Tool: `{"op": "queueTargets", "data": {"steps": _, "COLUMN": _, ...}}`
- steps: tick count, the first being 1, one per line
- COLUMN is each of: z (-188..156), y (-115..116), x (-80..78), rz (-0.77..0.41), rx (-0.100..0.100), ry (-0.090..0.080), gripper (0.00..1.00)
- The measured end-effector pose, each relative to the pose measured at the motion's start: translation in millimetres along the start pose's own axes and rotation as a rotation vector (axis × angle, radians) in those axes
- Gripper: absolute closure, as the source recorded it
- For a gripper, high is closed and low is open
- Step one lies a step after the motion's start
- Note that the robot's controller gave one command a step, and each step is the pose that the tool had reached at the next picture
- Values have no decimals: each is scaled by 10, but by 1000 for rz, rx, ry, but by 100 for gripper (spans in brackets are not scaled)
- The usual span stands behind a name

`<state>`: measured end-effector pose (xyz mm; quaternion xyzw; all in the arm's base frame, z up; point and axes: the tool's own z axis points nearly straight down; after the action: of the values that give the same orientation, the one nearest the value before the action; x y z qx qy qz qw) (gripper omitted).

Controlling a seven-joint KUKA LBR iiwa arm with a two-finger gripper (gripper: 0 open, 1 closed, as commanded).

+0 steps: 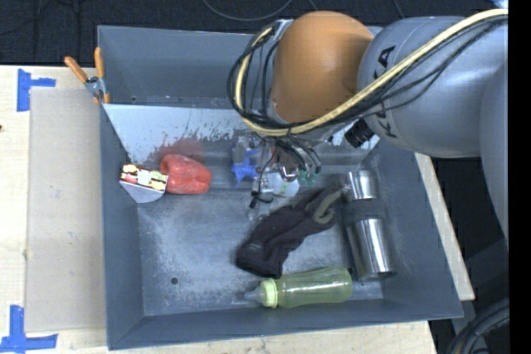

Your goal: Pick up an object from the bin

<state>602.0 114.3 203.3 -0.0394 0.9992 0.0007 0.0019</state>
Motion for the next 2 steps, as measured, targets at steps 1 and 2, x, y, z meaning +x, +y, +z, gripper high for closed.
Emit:
{"op": "queueTargets", "data": {"steps": 1, "z": 778, "y": -258, "x": 291, "rz": -145, "rx": 0, "ry": 5, "gripper": 0}}
{"op": "queueTargets", "data": {"steps": 2, "z": 1336, "y": -382, "x": 443, "rz": -363, "rx": -2, "ry": 4, "gripper": 100}}
